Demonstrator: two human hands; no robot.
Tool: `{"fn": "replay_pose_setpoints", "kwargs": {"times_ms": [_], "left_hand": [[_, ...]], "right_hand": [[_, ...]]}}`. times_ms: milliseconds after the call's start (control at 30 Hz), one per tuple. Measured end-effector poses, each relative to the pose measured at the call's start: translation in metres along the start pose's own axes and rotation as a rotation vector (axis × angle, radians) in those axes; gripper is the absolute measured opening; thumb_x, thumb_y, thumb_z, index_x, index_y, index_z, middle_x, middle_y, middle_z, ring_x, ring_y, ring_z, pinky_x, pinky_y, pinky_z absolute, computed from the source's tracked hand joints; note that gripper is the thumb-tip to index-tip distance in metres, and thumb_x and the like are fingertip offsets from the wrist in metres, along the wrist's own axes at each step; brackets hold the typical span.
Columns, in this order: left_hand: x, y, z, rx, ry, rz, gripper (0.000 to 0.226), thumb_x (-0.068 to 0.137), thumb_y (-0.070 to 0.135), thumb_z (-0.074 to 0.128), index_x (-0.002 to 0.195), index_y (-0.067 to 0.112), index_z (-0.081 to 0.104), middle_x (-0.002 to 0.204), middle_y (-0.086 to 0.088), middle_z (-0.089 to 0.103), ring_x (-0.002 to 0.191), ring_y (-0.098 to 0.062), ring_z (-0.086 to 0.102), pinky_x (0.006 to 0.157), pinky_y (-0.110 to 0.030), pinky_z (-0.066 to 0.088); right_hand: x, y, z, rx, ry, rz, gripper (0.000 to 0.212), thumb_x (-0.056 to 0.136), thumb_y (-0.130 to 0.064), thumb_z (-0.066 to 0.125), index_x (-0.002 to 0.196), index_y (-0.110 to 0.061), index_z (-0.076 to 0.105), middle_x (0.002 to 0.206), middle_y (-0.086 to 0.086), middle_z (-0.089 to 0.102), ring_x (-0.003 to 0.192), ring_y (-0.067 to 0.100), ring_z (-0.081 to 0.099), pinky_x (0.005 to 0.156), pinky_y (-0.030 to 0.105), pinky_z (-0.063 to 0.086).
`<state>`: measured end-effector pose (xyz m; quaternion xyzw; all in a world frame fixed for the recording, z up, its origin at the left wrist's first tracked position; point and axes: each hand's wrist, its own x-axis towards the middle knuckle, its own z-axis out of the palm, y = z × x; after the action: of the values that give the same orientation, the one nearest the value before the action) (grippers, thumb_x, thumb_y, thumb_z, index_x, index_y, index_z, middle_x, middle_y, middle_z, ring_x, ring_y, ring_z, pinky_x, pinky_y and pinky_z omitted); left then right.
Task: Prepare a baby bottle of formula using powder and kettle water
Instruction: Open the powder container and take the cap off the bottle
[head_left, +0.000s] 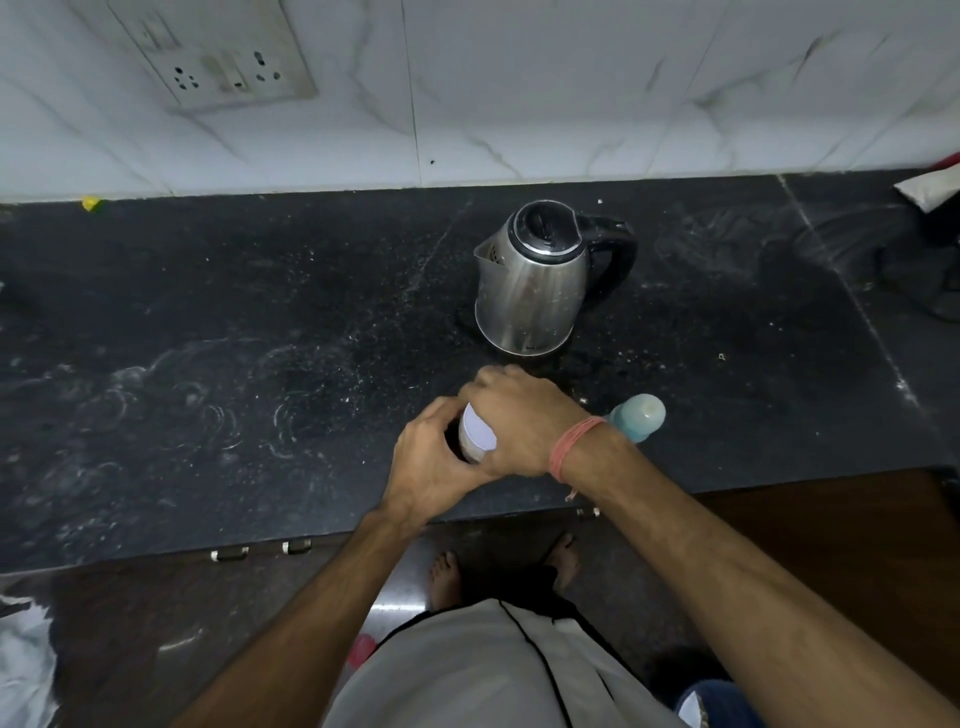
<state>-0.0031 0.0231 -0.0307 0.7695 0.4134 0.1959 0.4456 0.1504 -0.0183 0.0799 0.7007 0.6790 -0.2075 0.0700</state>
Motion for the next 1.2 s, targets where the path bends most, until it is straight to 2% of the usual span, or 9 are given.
{"fn": "replay_pose_setpoints", "kwargs": {"times_ms": [167,300,433,500,567,667,900,1100,1200], "left_hand": [[0.000,0.002,0.001,-0.019,0.006,0.017,0.084,0.059,0.064,0.102,0.131,0.034,0.070,0.122,0.023,0.070,0.112,0.000,0.070,0.094,-0.034,0.061],[-0.001,0.000,-0.001,-0.003,0.006,-0.002,0.081,0.060,0.066,0.100,0.128,0.031,0.073,0.123,0.023,0.071,0.113,0.003,0.070,0.095,-0.036,0.062],[0.001,-0.002,0.000,0.021,-0.011,0.019,0.082,0.063,0.061,0.099,0.133,0.030,0.068,0.123,0.021,0.071,0.111,0.000,0.070,0.091,-0.037,0.062],[0.001,-0.004,-0.001,0.031,-0.015,0.023,0.084,0.065,0.061,0.098,0.137,0.031,0.067,0.124,0.021,0.070,0.112,-0.001,0.069,0.092,-0.038,0.061],[0.001,-0.005,-0.002,0.038,-0.016,0.031,0.087,0.065,0.063,0.098,0.141,0.034,0.067,0.126,0.023,0.069,0.113,-0.001,0.068,0.093,-0.036,0.061],[0.000,-0.004,-0.002,0.031,-0.016,0.029,0.082,0.064,0.063,0.099,0.135,0.035,0.069,0.118,0.023,0.069,0.108,-0.001,0.069,0.089,-0.036,0.061],[-0.003,-0.001,0.000,0.022,0.005,0.051,0.081,0.062,0.074,0.097,0.126,0.034,0.070,0.117,0.023,0.067,0.111,-0.002,0.068,0.092,-0.039,0.061],[-0.004,0.003,-0.003,0.011,-0.013,0.055,0.090,0.064,0.073,0.097,0.142,0.039,0.067,0.131,0.025,0.066,0.122,0.001,0.066,0.103,-0.038,0.059],[-0.004,0.004,-0.002,0.012,-0.016,0.043,0.092,0.063,0.073,0.098,0.143,0.039,0.066,0.134,0.026,0.065,0.126,0.002,0.064,0.106,-0.038,0.058]], "right_hand": [[-0.002,0.012,0.006,0.048,0.020,-0.158,0.078,0.083,-0.044,0.089,0.148,-0.025,0.051,0.134,-0.001,0.056,0.125,0.025,0.054,0.093,0.038,0.050],[0.001,0.011,0.009,0.115,0.010,-0.173,0.084,0.081,-0.033,0.092,0.152,-0.036,0.047,0.135,-0.004,0.052,0.125,0.021,0.056,0.099,0.041,0.053],[-0.004,0.008,0.005,0.324,-0.060,-0.073,0.109,0.078,-0.027,0.095,0.165,-0.039,0.031,0.173,-0.003,0.026,0.158,0.023,0.034,0.121,0.040,0.038],[-0.004,0.006,0.006,0.275,-0.061,0.050,0.110,0.081,-0.042,0.091,0.168,-0.036,0.025,0.178,0.003,0.018,0.162,0.028,0.027,0.122,0.046,0.036],[-0.002,0.003,0.011,0.094,0.009,0.148,0.096,0.084,-0.058,0.082,0.162,-0.027,0.036,0.162,0.008,0.041,0.147,0.032,0.046,0.108,0.048,0.046],[-0.003,-0.005,0.010,0.026,0.179,0.164,0.077,0.085,-0.054,0.076,0.148,-0.019,0.050,0.136,0.006,0.059,0.125,0.029,0.060,0.092,0.043,0.049],[-0.019,0.004,-0.009,0.375,0.443,0.120,0.074,0.088,-0.049,0.083,0.154,-0.035,0.052,0.144,-0.009,0.050,0.130,0.016,0.057,0.101,0.038,0.050],[-0.076,0.005,0.039,0.796,0.866,0.374,0.066,0.076,-0.038,0.099,0.125,-0.028,0.056,0.129,-0.010,0.051,0.117,0.005,0.059,0.095,0.018,0.050],[-0.099,0.002,0.087,0.821,0.923,0.459,0.056,0.076,-0.032,0.099,0.108,-0.022,0.054,0.128,-0.007,0.052,0.123,0.003,0.058,0.096,0.010,0.047]]}}
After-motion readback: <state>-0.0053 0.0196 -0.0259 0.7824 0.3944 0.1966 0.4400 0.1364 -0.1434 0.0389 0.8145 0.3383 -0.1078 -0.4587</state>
